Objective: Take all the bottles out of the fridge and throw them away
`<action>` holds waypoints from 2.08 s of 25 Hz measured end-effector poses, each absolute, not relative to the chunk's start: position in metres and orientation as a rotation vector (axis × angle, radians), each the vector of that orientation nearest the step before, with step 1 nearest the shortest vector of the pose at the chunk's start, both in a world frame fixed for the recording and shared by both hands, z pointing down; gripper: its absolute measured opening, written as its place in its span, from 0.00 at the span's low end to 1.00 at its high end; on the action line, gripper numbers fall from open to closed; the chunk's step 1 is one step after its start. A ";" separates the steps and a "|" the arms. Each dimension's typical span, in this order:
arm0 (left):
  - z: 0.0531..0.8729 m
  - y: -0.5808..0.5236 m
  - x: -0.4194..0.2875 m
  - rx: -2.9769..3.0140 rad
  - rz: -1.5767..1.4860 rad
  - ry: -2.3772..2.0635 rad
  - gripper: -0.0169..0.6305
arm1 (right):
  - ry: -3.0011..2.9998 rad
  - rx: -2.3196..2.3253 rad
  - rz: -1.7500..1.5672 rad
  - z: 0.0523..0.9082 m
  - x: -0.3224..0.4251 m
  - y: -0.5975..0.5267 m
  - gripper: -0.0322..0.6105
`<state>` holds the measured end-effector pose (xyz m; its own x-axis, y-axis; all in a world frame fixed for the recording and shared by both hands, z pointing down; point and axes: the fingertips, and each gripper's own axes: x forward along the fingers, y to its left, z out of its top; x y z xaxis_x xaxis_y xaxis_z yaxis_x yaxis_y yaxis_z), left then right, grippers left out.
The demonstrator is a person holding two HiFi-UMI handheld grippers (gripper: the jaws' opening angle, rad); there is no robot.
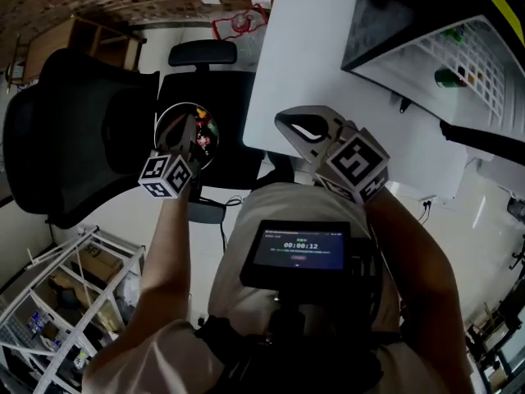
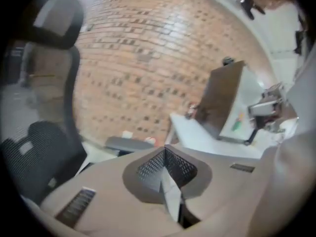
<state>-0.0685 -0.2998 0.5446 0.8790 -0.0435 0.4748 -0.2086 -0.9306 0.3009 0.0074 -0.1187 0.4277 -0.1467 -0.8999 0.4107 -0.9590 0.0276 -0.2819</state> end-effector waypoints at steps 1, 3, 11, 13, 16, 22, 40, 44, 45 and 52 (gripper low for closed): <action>0.532 -0.287 -0.061 2.723 0.649 -0.133 0.04 | -2.163 1.990 0.725 0.424 0.010 -0.111 0.05; 0.507 -0.259 -0.047 2.757 0.613 -0.034 0.04 | -2.159 2.031 0.680 0.418 0.014 -0.095 0.06; 0.430 -0.146 0.029 2.847 0.469 0.331 0.04 | -2.031 2.311 0.611 0.390 0.062 -0.011 0.05; 0.419 -0.109 0.046 2.852 0.466 0.449 0.04 | -1.986 2.401 0.604 0.384 0.076 0.017 0.05; 0.405 -0.052 0.067 2.840 0.461 0.604 0.04 | -1.930 2.507 0.610 0.378 0.093 0.059 0.06; 0.387 0.044 0.104 2.818 0.458 0.873 0.04 | -1.788 2.701 0.566 0.369 0.123 0.131 0.05; 0.376 0.152 0.142 2.773 0.523 1.058 0.03 | -1.639 2.845 0.522 0.365 0.159 0.218 0.05; 0.384 0.153 0.148 2.752 0.576 1.009 0.04 | -1.640 2.855 0.521 0.366 0.159 0.220 0.05; 0.387 0.152 0.149 2.761 0.586 1.009 0.04 | -1.638 2.861 0.521 0.366 0.159 0.221 0.05; 0.406 0.156 0.167 2.804 0.655 0.995 0.07 | -1.596 2.910 0.533 0.373 0.161 0.237 0.05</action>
<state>0.1665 0.1555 0.4061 0.6949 0.6202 0.3639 0.5795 -0.7827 0.2272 0.1613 0.2370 0.3727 0.5046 -0.8469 0.1678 -0.7778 -0.5303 -0.3375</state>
